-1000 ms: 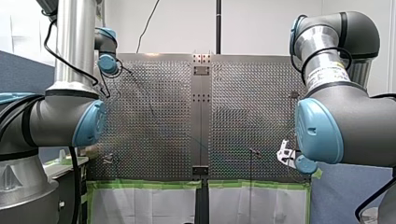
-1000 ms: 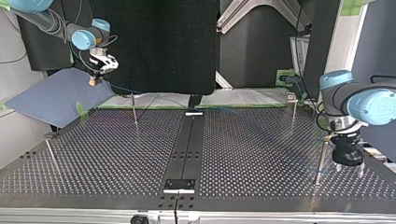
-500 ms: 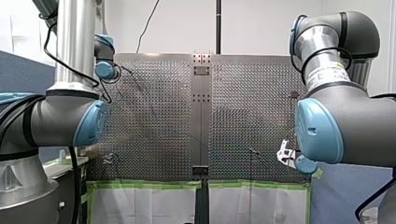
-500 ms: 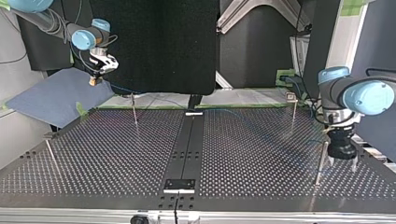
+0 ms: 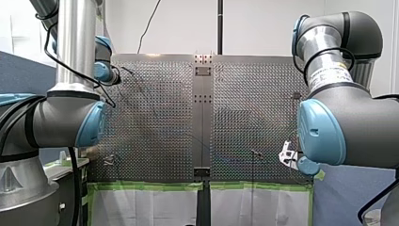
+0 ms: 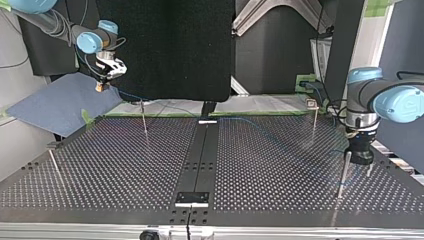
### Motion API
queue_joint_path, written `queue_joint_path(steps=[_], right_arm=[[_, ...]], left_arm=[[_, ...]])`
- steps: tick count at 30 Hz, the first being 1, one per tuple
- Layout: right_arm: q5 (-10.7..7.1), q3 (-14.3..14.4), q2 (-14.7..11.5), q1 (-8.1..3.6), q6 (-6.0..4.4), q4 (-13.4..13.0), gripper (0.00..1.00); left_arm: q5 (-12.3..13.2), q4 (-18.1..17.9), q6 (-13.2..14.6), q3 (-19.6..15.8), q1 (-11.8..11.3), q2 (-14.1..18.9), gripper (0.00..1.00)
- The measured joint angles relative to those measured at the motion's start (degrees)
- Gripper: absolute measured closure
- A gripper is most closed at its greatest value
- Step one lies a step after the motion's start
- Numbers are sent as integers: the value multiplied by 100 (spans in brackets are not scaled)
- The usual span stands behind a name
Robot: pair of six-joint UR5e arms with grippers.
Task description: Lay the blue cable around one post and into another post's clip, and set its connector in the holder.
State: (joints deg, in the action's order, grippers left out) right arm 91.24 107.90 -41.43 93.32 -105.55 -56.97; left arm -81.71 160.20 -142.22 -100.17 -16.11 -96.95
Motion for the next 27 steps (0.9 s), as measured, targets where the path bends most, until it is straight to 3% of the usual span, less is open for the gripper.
queue_joint_path(steps=[10,27], right_arm=[[0,0,1,0,-1,0,100],[6,0,2,-1,-1,0,100]], left_arm=[[457,-241,-493,-164,-24,3,0],[451,-291,-1368,-304,-149,31,0]])
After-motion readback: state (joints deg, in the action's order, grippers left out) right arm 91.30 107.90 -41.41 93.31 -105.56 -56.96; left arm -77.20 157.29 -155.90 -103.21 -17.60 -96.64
